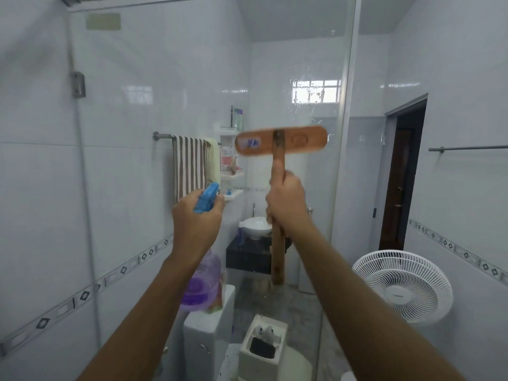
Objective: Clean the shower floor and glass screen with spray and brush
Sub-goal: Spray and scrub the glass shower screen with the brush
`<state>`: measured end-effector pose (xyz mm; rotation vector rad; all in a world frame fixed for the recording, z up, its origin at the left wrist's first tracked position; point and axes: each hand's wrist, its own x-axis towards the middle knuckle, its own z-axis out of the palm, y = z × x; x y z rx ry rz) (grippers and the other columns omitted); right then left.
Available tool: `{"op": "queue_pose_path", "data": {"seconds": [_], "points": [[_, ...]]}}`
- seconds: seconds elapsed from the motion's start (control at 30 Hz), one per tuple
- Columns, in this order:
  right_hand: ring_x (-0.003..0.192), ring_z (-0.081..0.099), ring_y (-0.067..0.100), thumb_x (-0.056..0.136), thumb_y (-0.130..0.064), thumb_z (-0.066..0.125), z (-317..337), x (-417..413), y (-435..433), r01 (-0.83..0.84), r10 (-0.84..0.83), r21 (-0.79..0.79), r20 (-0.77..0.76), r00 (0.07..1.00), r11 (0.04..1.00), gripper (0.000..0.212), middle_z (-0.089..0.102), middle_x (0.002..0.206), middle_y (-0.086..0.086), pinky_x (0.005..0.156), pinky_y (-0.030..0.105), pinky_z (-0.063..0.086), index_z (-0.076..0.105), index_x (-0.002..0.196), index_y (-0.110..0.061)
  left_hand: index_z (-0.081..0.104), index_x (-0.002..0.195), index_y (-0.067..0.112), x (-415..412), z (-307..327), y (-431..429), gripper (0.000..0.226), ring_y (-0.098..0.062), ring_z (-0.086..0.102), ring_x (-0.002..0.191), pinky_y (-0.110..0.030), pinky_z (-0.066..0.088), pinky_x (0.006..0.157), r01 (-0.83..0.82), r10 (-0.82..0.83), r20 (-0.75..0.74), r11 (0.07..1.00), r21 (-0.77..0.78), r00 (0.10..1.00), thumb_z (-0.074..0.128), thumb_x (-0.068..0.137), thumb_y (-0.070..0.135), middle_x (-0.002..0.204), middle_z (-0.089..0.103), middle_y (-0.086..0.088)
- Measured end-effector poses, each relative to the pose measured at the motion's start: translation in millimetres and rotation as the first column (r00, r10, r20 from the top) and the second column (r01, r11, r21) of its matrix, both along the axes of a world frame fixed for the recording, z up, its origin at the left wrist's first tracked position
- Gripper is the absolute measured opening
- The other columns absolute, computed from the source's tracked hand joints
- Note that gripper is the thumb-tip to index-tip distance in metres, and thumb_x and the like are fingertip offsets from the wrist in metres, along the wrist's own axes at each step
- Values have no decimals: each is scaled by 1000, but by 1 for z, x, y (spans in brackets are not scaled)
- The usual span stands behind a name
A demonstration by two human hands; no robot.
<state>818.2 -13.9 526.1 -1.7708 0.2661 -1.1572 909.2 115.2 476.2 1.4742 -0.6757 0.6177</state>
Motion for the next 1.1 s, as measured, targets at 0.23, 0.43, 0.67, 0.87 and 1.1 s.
{"op": "queue_pose_path", "data": {"seconds": [0.23,0.43,0.67,0.87,1.1], "points": [[48,50,10,105,-52,33,-32,-4,-1,-39,40,76,-14,999,996,43,52,66,2,43,22,46,53,90,-17,66,104,8,3,-4,4,27,-17,66,70,-16,53,61,9,-9,4,1000,18,1000,66,91,32,82,65,-1],[63,58,15,104,-53,35,-131,-2,-3,13,-5,67,-114,993,998,41,66,81,11,57,24,50,61,96,-23,67,106,5,8,-10,5,30,-16,66,71,-15,51,59,-13,14,-13,998,65,1000,62,94,33,87,68,-5],[42,45,13,106,-50,32,27,-9,5,-91,94,55,-46,995,994,47,47,61,5,41,26,45,50,88,-11,66,109,5,4,-3,-2,33,-12,63,68,-5,45,56,6,-5,-24,999,35,1000,61,95,34,90,67,-5],[44,47,9,106,-50,32,-7,-5,4,-69,70,17,-71,995,997,44,48,60,-1,41,21,44,52,88,-15,68,97,13,1,0,2,31,-16,65,64,-14,51,59,50,-51,18,999,14,999,72,85,42,76,66,0],[45,56,2,107,-46,33,-54,-2,4,-67,62,-31,-139,988,997,37,57,66,-4,43,14,46,54,88,-21,68,87,8,19,2,12,37,-24,64,62,-30,55,59,11,-12,21,997,83,1000,73,85,44,71,65,-9]]}}
